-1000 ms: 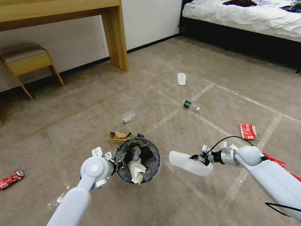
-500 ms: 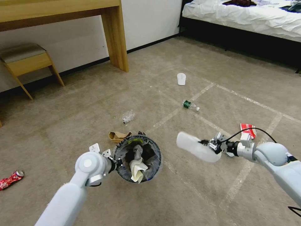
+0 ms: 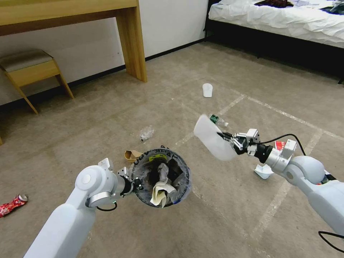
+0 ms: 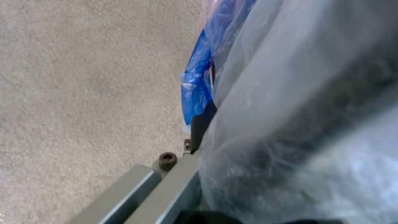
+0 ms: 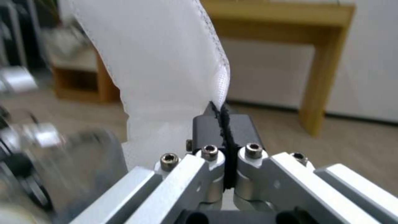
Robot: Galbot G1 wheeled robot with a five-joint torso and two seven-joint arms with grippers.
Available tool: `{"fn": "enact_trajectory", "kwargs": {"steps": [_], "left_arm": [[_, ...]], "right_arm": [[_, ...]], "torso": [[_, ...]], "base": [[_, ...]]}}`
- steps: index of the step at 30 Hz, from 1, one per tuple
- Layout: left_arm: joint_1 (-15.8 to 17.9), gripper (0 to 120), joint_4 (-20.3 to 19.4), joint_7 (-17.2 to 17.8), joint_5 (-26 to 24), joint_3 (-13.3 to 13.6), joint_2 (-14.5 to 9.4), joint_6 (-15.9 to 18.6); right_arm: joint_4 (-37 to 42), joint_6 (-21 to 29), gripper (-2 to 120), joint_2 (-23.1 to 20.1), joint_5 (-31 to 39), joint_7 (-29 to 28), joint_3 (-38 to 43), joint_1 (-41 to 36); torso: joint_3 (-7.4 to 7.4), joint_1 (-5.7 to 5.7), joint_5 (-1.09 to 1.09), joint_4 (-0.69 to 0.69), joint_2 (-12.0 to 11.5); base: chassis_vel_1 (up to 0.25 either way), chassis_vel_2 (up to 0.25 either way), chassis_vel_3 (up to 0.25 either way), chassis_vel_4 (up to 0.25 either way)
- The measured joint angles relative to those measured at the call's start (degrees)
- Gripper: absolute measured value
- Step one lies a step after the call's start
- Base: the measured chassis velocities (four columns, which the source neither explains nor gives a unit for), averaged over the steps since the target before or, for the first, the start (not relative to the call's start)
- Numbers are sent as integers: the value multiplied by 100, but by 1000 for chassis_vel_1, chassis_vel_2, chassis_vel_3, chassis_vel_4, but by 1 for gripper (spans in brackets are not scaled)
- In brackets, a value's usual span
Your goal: Pick up the trash bin and place the garbage on the floor into it.
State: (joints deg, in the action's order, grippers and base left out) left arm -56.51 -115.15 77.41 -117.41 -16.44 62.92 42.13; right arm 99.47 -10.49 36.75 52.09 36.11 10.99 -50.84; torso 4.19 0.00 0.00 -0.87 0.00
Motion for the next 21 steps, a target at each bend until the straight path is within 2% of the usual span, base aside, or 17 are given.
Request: {"fn": "enact_trajectory", "kwargs": {"steps": [8,21], "left_arm": [[43,0,164,-30,20,172,110,0],[38,0,303,-49,231,386,367,0]], "right_arm": [[958,-162,0,118,934,160,-292,178],[1624,-190,0,275,1044,483,-680,153]], "torso": [[0,0,-1,1,0],[0,0,0,2,0]], "base": [[0,0,0,0],[0,0,0,0]]}}
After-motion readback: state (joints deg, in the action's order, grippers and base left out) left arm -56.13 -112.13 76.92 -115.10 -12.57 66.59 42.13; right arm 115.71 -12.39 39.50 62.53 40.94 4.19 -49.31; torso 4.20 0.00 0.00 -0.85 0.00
